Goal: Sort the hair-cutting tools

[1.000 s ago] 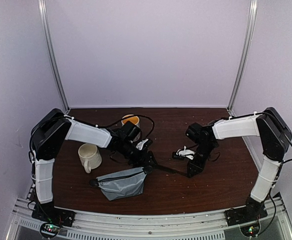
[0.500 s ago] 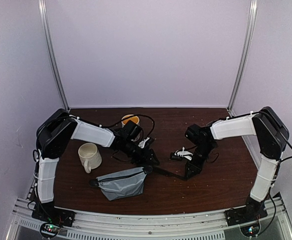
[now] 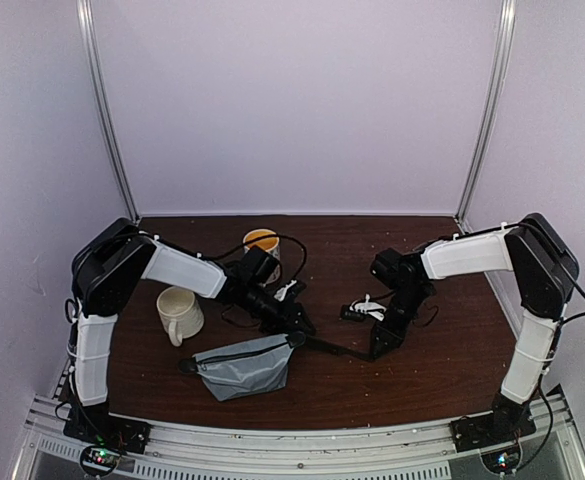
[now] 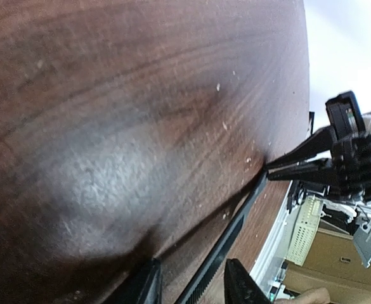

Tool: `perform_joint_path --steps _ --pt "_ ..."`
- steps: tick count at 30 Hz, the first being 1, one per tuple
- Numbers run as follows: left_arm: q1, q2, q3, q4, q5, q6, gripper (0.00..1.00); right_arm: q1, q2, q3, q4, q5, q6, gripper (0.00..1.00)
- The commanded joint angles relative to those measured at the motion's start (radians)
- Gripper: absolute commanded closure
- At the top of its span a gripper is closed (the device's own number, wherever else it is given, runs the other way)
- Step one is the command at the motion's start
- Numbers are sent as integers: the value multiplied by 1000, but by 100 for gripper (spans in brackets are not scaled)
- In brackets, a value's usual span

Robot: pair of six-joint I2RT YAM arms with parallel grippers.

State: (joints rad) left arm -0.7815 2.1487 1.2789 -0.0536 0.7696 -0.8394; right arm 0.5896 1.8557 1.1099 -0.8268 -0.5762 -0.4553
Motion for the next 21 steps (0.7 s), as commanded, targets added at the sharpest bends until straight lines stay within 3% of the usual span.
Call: perform_joint_path --steps 1,14,19,21 --pt "0 -12 -23 -108 36 58 63 9 60 -40 36 114 11 93" --pt "16 -14 19 -141 94 91 99 7 53 -43 41 110 12 93" --pt "22 -20 20 -122 114 91 100 2 39 -45 35 87 4 91" --pt "23 -34 24 -110 118 96 100 -11 8 -35 -1 61 -9 83"
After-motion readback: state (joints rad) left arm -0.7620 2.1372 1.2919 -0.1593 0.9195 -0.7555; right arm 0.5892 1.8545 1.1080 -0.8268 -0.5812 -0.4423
